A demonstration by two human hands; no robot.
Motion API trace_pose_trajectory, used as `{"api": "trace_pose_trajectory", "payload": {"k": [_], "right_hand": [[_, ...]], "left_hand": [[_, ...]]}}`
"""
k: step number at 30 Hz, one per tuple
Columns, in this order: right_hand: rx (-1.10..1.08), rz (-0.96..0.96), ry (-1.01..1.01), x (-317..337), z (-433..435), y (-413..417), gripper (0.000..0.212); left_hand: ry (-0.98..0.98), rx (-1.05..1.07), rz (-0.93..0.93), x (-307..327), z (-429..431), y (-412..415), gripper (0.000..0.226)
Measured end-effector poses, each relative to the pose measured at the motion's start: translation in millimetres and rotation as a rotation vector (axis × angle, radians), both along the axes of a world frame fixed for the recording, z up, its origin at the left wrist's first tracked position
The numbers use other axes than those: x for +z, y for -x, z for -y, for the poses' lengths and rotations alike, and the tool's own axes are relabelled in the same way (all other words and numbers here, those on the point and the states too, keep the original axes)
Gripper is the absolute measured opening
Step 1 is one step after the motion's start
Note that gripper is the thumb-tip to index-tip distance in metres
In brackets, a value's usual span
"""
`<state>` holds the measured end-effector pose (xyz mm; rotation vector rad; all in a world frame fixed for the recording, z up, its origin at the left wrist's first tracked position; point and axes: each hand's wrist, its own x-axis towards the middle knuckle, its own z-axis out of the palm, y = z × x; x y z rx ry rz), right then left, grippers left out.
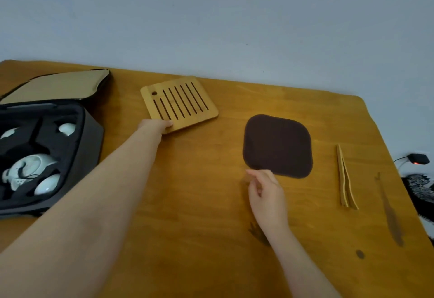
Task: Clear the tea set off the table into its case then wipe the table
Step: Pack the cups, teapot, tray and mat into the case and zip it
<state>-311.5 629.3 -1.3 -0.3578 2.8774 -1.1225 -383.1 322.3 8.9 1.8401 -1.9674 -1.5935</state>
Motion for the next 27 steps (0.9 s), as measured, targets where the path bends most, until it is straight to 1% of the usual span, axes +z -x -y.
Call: {"api": "trace_pose_trajectory", "payload": {"k": [2,5,7,10,13,15,17,18,20,21,23,25,27], "right_hand": [[0.007,0.010,0.007,1.6,7.9,-1.0,0.030],[-0.001,0.038,0.036,7.3,22.3,-5.3,0.031],[-0.013,0.057,0.057,13.0,33.0,-9.3,0.031],[-0.071,0.077,0.123,25.7,54.8,-17.9,0.034],[-0.230,0.118,0.262,41.7,82.5,-24.8,0.043],[-0.305,0.190,0.355,50.2,101.1,-28.3,0.051],[-0.329,0.333,0.482,58.2,121.9,-36.1,0.056],[-0.332,0.402,0.551,63.0,131.5,-41.8,0.056],[-0.292,0.490,0.645,73.9,155.4,-56.8,0.048],[-0.250,0.495,0.644,78.3,167.9,-65.2,0.042],[-0.163,0.470,0.571,82.3,199.2,-81.9,0.031],[-0.123,0.442,0.514,81.8,233.6,-98.0,0.029],[-0.092,0.409,0.445,77.6,268.5,-110.7,0.030]], "left_hand": [[-0.053,0.061,-0.101,4.2,-3.2,-3.6,0.055],[-0.132,0.138,-0.299,12.7,-9.7,-18.0,0.038],[-0.156,0.154,-0.401,19.9,-15.9,-32.1,0.037],[-0.124,0.109,-0.447,38.0,-18.3,-63.6,0.034],[-0.175,0.084,-0.491,55.7,-8.3,-105.9,0.039],[-0.170,0.076,-0.547,68.2,-1.3,-140.3,0.034],[-0.137,0.058,-0.603,80.3,8.2,-178.2,0.029],[-0.116,0.046,-0.619,85.5,12.9,-196.6,0.026],[-0.065,0.014,-0.637,92.7,30.8,-231.0,0.022],[-0.043,0.001,-0.636,94.8,41.3,-245.4,0.021],[0.010,-0.011,-0.626,96.8,68.1,-270.0,0.022],[0.060,-0.008,-0.605,98.8,96.0,-288.2,0.023],[0.120,-0.013,-0.564,99.7,126.5,-302.1,0.026]]}}
